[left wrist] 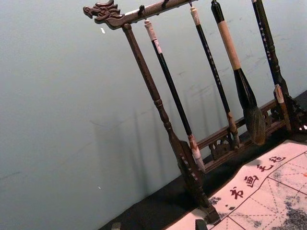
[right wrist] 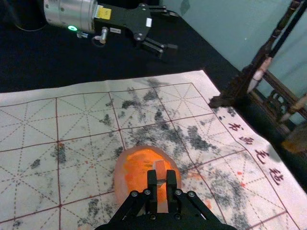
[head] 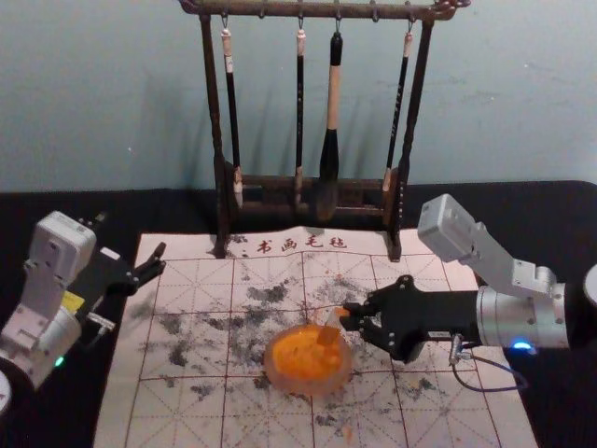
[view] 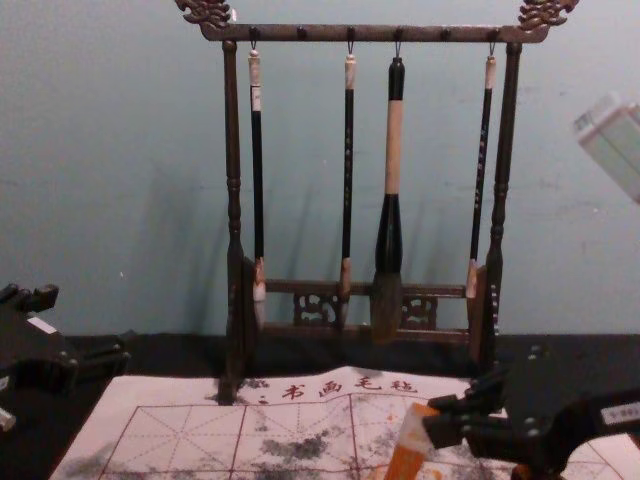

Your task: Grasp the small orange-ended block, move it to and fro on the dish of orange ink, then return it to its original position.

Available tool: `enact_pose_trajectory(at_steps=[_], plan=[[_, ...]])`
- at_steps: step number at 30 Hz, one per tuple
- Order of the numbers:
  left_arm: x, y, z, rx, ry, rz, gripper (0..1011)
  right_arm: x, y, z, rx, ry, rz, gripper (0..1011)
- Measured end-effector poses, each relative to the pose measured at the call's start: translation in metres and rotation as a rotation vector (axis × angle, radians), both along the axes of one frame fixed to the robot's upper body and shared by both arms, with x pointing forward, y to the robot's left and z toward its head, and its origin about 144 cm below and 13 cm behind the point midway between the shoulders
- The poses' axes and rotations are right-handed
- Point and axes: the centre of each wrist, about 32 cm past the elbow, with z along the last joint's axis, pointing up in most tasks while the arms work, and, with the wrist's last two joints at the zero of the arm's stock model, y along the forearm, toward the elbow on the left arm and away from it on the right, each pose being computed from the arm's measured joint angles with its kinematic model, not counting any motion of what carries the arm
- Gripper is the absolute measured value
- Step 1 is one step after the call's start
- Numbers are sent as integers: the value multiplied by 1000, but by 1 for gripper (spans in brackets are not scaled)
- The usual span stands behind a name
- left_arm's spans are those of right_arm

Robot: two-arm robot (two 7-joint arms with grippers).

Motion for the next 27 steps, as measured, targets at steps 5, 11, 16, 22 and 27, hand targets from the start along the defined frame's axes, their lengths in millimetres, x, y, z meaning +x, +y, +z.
enact_pose_trajectory(at_steps=[5,11,16,22,27], plan=[[0,0,0,0,0,0,1001,1,6,0,-11,9,22,80],[0,0,0,0,0,0,1001,3,12,3,-43,20,48,80],[0,0,0,0,0,0,1001,5,15,5,-78,32,65,80],[0,0,0,0,0,0,1001,6,18,6,-108,48,77,80],[0,0,0,0,0,0,1001,6,20,6,-116,52,82,80]])
